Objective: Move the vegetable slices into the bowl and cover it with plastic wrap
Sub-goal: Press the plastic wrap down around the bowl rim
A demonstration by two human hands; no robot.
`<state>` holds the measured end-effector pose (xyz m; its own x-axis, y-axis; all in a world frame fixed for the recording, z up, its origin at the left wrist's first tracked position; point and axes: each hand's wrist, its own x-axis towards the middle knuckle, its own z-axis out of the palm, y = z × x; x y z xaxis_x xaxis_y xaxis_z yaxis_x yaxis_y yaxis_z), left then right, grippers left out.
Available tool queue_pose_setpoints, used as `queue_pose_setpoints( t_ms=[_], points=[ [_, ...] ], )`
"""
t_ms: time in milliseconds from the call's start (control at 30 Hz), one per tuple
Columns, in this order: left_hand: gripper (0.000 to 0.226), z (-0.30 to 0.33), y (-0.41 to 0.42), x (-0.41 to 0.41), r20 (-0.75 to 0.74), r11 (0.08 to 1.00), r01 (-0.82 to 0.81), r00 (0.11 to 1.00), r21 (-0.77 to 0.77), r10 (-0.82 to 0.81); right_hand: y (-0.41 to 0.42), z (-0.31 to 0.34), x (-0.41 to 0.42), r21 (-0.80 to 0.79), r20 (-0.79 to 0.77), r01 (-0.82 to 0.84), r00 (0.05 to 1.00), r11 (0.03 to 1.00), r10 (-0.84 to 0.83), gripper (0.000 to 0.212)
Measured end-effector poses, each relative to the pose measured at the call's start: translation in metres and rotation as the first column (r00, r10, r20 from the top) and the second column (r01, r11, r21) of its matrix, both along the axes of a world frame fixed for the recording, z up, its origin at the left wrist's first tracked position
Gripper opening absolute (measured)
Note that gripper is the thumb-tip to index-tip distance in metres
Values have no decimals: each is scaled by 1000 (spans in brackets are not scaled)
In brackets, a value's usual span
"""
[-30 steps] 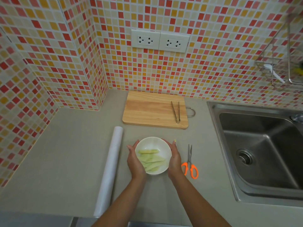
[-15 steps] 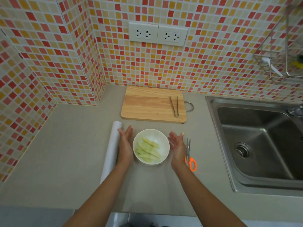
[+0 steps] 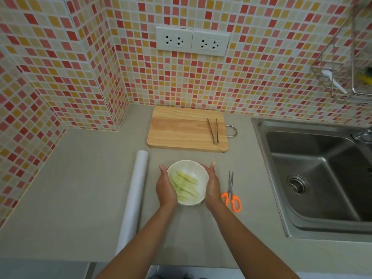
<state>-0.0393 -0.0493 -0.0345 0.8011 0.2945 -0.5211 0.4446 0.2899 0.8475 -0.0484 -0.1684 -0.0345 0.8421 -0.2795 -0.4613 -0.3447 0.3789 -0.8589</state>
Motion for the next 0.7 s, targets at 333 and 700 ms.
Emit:
queue_pose_setpoints(
  t_ms=[333,700],
  points=[
    [62,12,-6,10,-44,996,-11,999,89,15,3,8,-3,124,-15,208,978,970,-207,54],
    [70,6,6,33,-33,963,129,992,236,-124,8,8,-4,104,36,170,984,980,-175,45]
  ],
)
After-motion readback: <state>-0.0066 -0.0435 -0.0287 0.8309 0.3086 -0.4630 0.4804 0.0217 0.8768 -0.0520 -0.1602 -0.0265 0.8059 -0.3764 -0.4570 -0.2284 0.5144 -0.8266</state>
